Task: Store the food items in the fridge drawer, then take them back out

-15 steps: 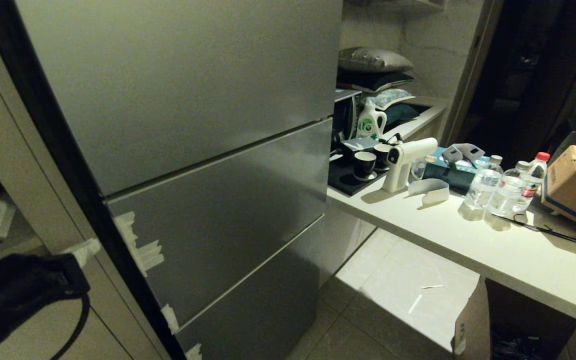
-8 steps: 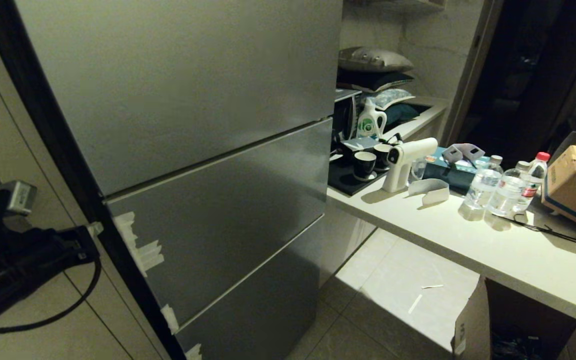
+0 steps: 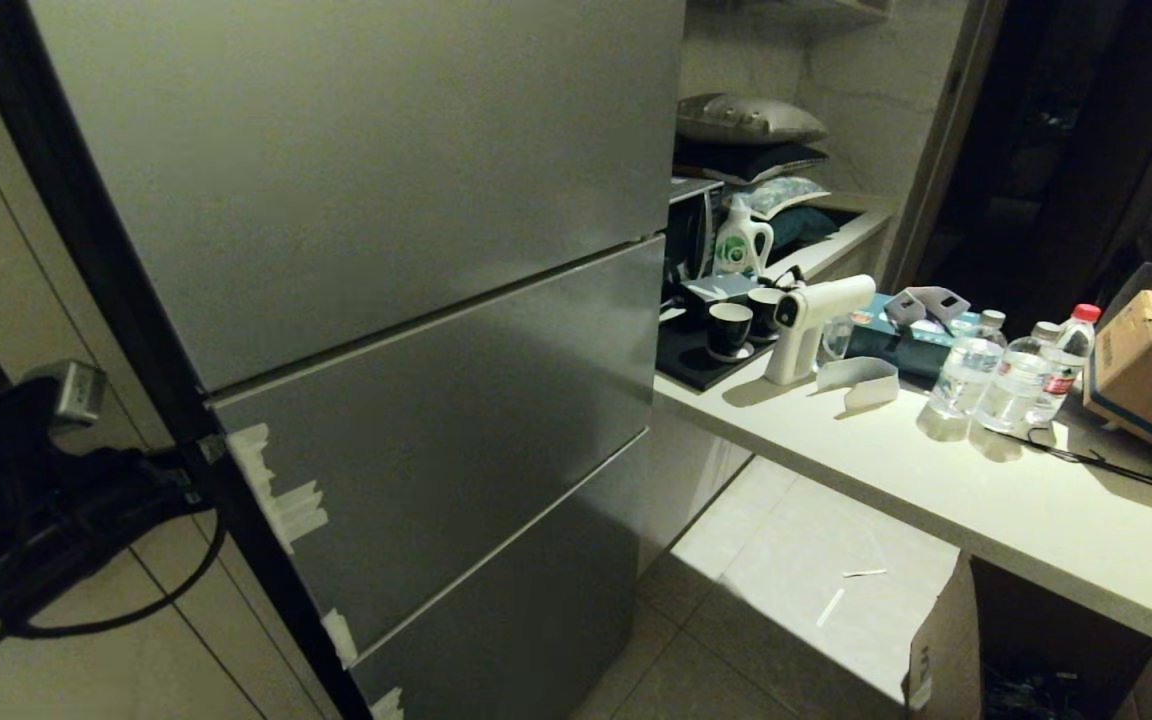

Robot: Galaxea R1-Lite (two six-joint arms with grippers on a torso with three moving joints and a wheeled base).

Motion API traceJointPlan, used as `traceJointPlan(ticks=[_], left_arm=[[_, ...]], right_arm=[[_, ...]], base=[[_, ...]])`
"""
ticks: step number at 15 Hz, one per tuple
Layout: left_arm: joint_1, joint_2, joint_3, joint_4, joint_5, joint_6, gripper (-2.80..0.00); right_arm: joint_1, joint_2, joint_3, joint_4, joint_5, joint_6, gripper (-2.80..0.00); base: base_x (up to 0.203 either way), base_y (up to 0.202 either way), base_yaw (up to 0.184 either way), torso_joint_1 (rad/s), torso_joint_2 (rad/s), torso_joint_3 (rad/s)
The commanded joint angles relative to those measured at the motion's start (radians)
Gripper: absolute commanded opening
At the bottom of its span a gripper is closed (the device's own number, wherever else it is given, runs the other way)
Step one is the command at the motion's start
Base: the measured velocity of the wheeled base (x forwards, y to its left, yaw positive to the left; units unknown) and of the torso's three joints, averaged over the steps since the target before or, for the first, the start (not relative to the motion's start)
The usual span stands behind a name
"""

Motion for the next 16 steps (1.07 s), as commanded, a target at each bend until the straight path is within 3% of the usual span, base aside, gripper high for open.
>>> traceJointPlan(ticks=[1,6,12,16], left_arm=[[-0.012,0.005,0.007,-0.006,-0.001,-0.002,-2.8],[-0.067,-0.014,0.029,-0.009,0.001,-0.003,-2.8],[-0.085,-0.011,0.038,-0.009,-0.005,-0.005,-2.8],[-0.087,-0.033,0.065,-0.008,-0.072,-0.016,-2.8]], right_arm=[[0.0,0.0,0.031,-0.001,-0.001,0.0,-2.8],[0.0,0.001,0.031,0.0,0.0,0.001,-2.8],[0.0,0.0,0.031,-0.001,0.0,0.002,-2.8],[0.0,0.001,0.031,-0.001,-0.001,0.002,-2.8]], base=[[0.0,0.0,0.0,0.0,0.0,0.0],[0.0,0.0,0.0,0.0,0.0,0.0],[0.0,0.0,0.0,0.0,0.0,0.0],[0.0,0.0,0.0,0.0,0.0,0.0]])
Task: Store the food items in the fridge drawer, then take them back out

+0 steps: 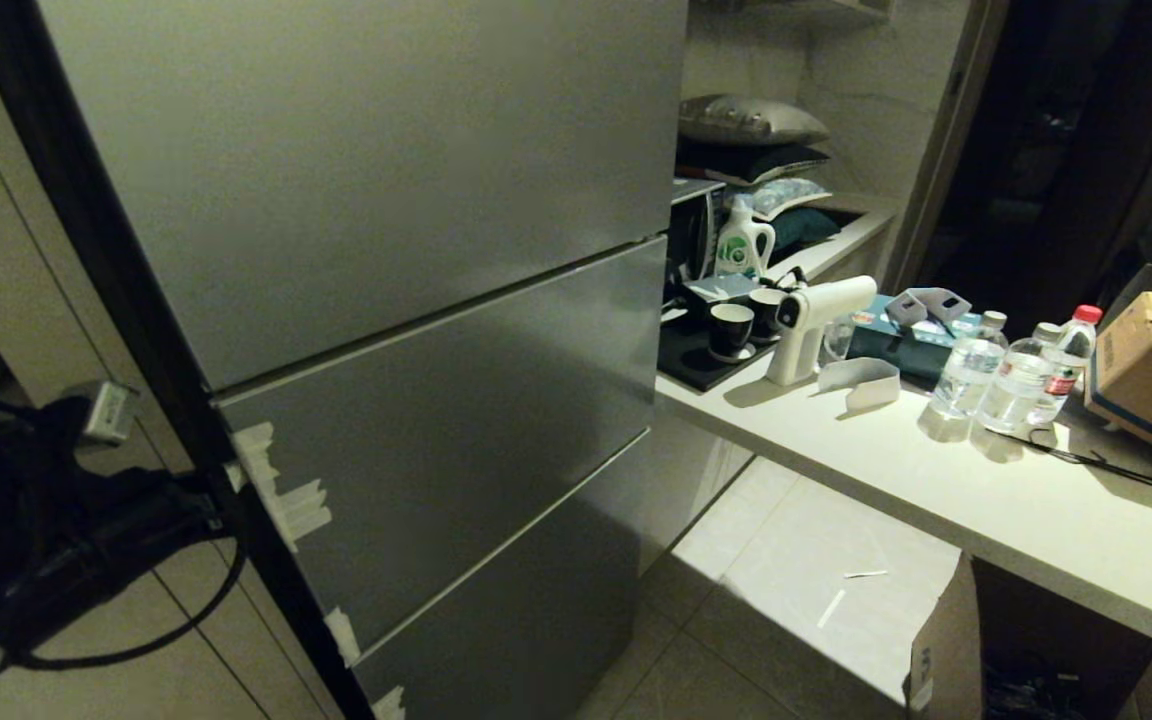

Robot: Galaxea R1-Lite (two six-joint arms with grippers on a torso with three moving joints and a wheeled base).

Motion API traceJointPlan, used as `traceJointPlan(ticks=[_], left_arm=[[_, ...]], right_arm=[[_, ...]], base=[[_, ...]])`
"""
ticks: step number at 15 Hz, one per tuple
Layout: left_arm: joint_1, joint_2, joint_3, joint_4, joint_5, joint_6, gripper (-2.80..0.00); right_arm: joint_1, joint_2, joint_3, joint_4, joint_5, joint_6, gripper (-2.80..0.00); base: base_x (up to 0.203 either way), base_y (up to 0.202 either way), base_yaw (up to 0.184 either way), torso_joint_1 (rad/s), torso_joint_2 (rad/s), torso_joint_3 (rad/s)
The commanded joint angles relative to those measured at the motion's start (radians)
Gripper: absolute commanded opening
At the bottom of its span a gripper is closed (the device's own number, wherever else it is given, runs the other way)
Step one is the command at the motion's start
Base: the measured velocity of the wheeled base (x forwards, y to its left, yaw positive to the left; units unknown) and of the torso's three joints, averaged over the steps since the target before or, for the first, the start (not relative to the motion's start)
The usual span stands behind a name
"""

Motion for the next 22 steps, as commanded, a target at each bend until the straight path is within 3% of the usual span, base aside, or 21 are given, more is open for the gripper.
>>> traceJointPlan(ticks=[1,14,18,22], left_arm=[[-0.003,-0.017,0.013,-0.006,-0.007,-0.007,-2.8],[-0.126,-0.098,0.109,-0.008,-0.015,-0.005,-2.8],[-0.234,-0.157,0.147,-0.007,-0.015,-0.005,-2.8],[-0.389,-0.252,0.202,-0.006,-0.015,-0.007,-2.8]], right_arm=[[0.0,-0.001,0.031,-0.001,-0.001,0.0,-2.8],[0.0,0.001,0.031,0.0,-0.001,0.002,-2.8],[0.0,0.0,0.031,0.0,-0.001,0.002,-2.8],[0.0,0.0,0.031,-0.001,-0.001,0.002,-2.8]], base=[[0.0,0.0,0.0,0.0,0.0,0.0],[0.0,0.0,0.0,0.0,0.0,0.0],[0.0,0.0,0.0,0.0,0.0,0.0],[0.0,0.0,0.0,0.0,0.0,0.0]])
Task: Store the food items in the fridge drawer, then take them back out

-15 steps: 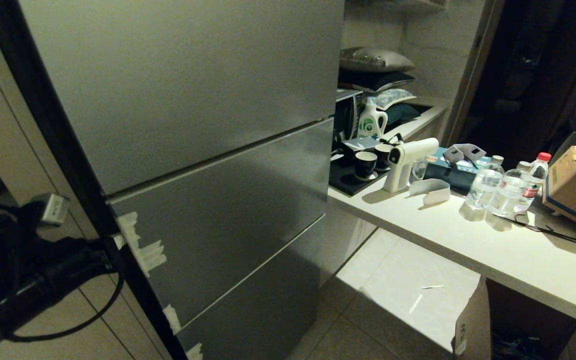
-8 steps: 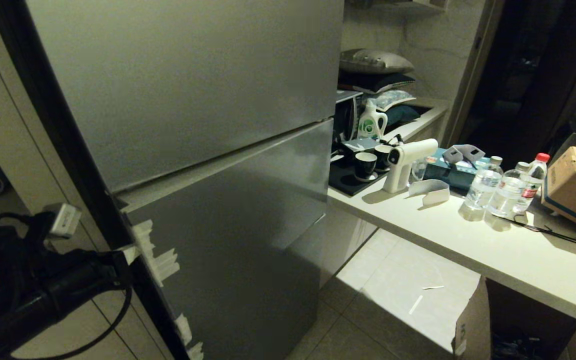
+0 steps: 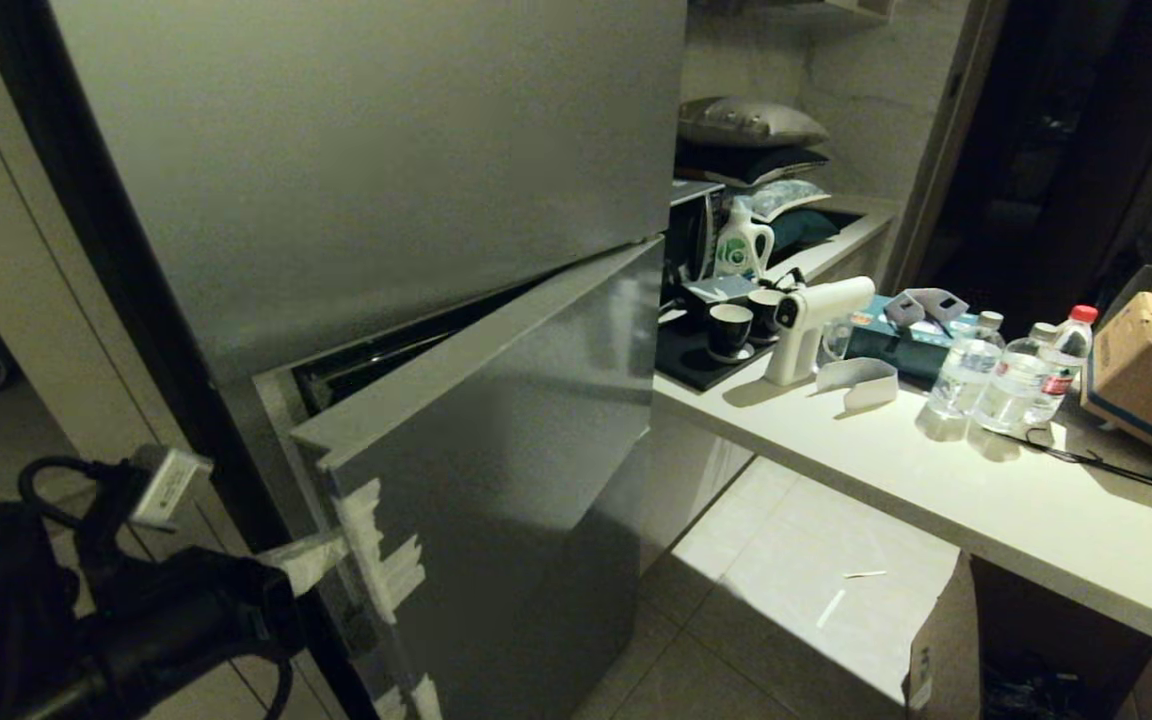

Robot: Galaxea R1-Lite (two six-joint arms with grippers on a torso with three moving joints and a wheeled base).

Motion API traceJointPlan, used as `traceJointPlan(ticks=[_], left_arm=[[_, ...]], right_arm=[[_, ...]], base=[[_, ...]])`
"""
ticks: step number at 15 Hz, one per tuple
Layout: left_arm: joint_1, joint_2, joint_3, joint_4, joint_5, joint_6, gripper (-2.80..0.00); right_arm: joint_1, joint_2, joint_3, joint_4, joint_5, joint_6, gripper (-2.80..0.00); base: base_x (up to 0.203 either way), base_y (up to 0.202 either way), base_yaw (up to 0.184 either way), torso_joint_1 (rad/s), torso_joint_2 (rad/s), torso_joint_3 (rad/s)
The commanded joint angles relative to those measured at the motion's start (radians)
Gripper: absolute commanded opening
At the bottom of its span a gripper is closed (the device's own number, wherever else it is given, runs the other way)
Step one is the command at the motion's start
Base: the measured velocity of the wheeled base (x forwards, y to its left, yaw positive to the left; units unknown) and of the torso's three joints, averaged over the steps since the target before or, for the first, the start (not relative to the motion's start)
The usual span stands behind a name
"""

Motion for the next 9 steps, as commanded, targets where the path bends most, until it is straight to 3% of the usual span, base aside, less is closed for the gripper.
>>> traceJointPlan(ticks=[1,4,6,7,9], left_arm=[[-0.102,-0.083,0.034,-0.01,0.007,-0.002,-2.8],[-0.278,-0.176,0.07,-0.009,0.007,-0.033,-2.8],[-0.413,-0.27,0.073,-0.005,0.008,-0.151,-2.8],[-0.444,-0.316,0.073,-0.002,0.015,-0.222,-2.8],[-0.45,-0.355,0.081,0.005,0.08,-0.249,-2.8]], right_arm=[[0.0,-0.001,0.031,-0.001,0.0,0.0,-2.8],[0.0,0.001,0.031,0.0,0.0,0.0,-2.8],[0.0,0.0,0.031,-0.001,0.0,0.0,-2.8],[0.0,-0.001,0.031,-0.001,0.0,0.002,-2.8],[0.0,-0.001,0.031,0.0,0.0,0.002,-2.8]], base=[[0.0,0.0,0.0,0.0,0.0,0.0],[0.0,0.0,0.0,0.0,0.0,0.0],[0.0,0.0,0.0,0.0,0.0,0.0],[0.0,0.0,0.0,0.0,0.0,0.0],[0.0,0.0,0.0,0.0,0.0,0.0]])
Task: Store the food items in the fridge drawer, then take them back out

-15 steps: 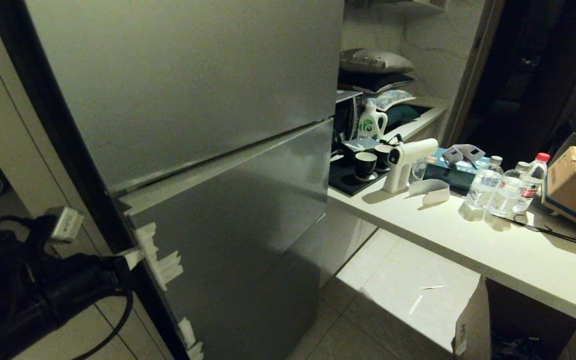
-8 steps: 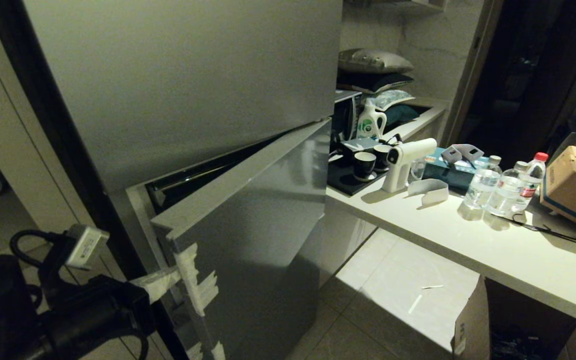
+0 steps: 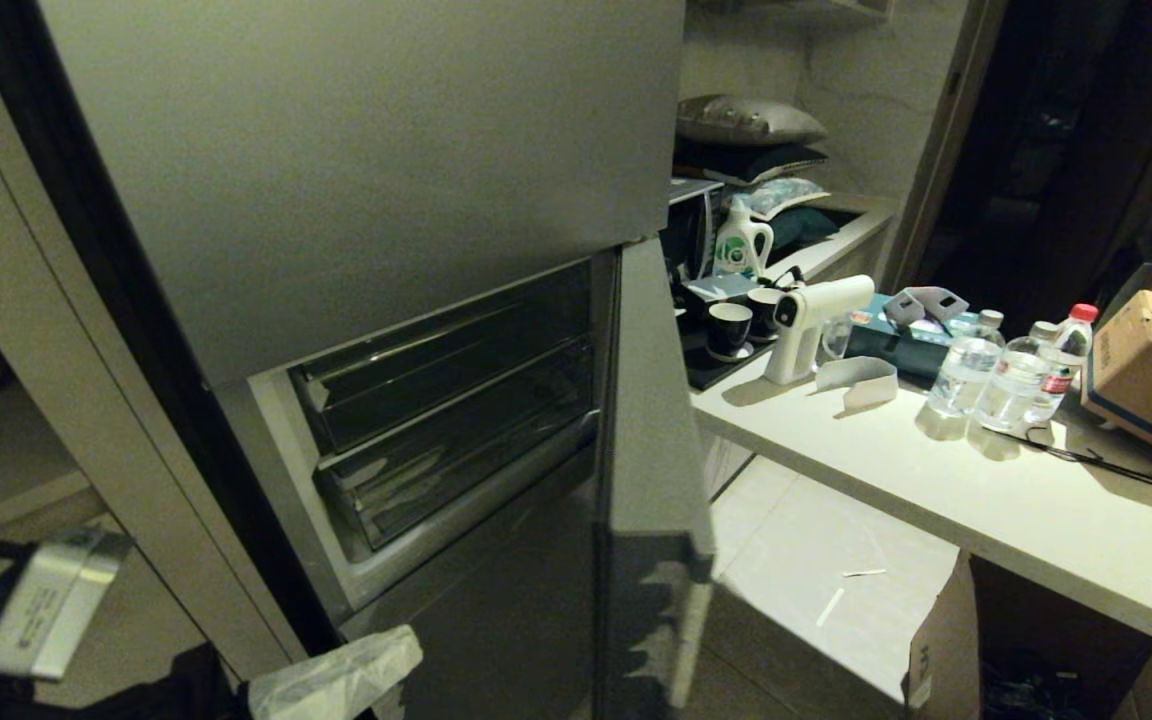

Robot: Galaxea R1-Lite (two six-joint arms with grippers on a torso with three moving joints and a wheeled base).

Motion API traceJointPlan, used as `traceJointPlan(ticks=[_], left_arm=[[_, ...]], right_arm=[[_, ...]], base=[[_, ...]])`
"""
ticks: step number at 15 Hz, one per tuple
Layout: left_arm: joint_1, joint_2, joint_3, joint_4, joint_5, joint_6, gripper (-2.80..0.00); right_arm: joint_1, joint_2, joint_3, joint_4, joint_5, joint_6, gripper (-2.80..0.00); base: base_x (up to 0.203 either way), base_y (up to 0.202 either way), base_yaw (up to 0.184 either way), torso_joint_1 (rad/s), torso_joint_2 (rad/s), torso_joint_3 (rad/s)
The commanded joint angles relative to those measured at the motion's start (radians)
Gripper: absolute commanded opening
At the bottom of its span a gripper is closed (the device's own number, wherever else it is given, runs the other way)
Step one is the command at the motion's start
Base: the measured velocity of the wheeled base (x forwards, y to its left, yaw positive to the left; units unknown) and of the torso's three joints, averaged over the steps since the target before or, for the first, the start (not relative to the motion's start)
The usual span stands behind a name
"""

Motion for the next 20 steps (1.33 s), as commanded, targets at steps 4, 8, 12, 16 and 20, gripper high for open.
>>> traceJointPlan(ticks=[4,8,12,16,20], left_arm=[[-0.013,-0.213,-0.019,0.092,0.147,0.039,-2.8],[0.045,-0.444,-0.109,0.405,0.445,0.263,-2.8],[0.54,-0.62,-0.142,0.625,0.497,0.32,-2.8],[0.758,-0.864,-0.024,0.84,0.385,0.36,-2.8],[0.772,-0.868,0.116,0.919,0.09,0.38,-2.8]], right_arm=[[0.0,-0.001,0.031,0.001,0.0,0.001,-2.8],[0.0,-0.001,0.031,0.001,0.0,0.001,-2.8],[0.0,-0.001,0.031,-0.001,0.0,-0.001,-2.8],[0.0,-0.001,0.031,0.0,0.0,-0.001,-2.8],[0.0,-0.001,0.031,0.0,0.0,-0.001,-2.8]], base=[[0.0,0.0,0.0,0.0,0.0,0.0],[0.0,0.0,0.0,0.0,0.0,0.0],[0.0,0.0,0.0,0.0,0.0,0.0],[0.0,0.0,0.0,0.0,0.0,0.0],[0.0,0.0,0.0,0.0,0.0,0.0]])
